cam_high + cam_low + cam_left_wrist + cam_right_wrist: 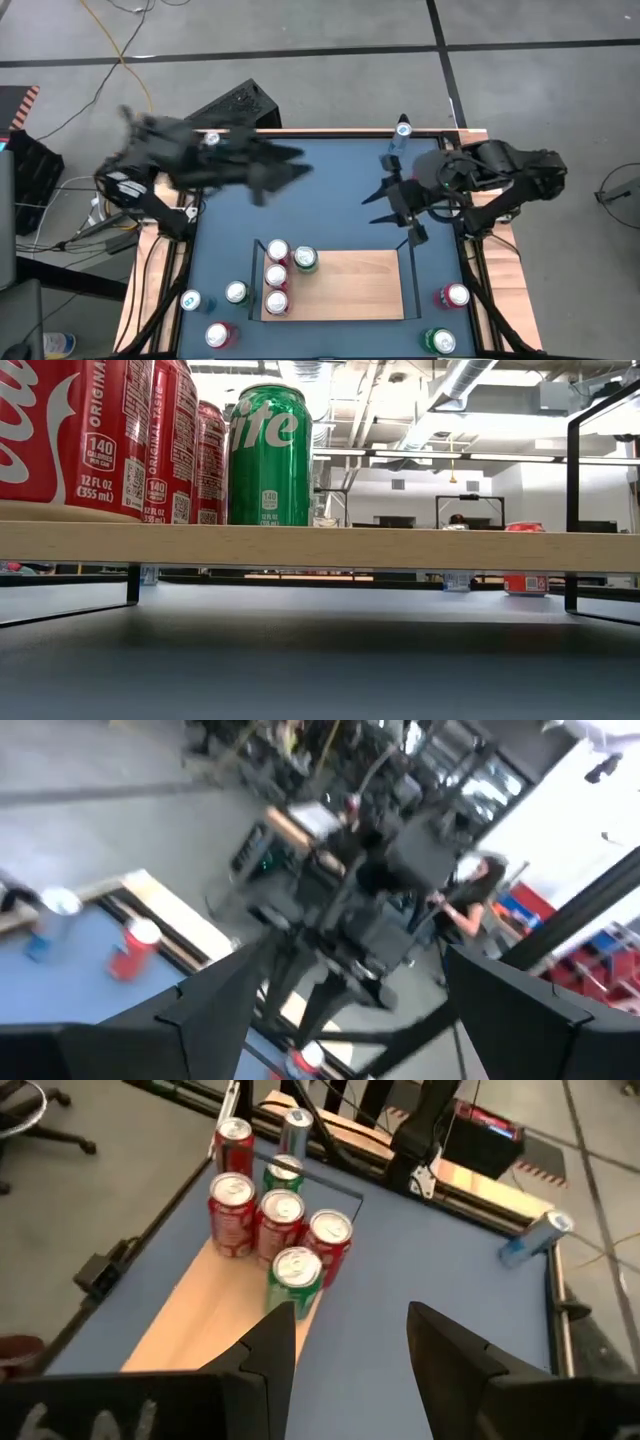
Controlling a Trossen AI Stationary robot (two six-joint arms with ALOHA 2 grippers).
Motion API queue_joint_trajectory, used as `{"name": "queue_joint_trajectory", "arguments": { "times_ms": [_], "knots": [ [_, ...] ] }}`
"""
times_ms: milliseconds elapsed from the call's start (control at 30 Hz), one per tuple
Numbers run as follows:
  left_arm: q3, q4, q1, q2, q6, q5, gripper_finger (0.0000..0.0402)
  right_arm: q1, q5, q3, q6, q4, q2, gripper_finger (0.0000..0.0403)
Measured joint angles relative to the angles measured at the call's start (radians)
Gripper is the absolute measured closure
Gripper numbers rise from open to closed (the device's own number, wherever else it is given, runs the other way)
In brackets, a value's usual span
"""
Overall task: Place canned beverage on shelf
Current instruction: Put the top left green soda can on the shelf aligned with the left red soda can
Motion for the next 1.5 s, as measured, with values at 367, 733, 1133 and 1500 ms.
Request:
{"name": "queue_joint_trajectory", "arguments": {
  "times_ms": [367,733,1133,1500],
  "knots": [
    [0.0,-0.274,-0.296,-0.182,0.145,-0.321,0.0099,-0.077,-0.171,0.004,0.138,0.348,0.156,0.0227],
    [0.0,-0.617,-0.602,-0.271,0.016,-0.504,0.0099,-0.002,-0.119,0.0,0.418,0.594,0.429,0.0227],
    [-0.265,-0.825,-0.922,-0.314,-0.333,-1.061,0.0099,0.121,0.172,0.002,0.464,0.481,0.349,0.0227],
    [-0.691,-0.835,-0.922,-0.395,-0.916,-1.085,0.0099,0.164,0.206,0.002,0.394,0.37,0.307,0.0227]
  ]
}}
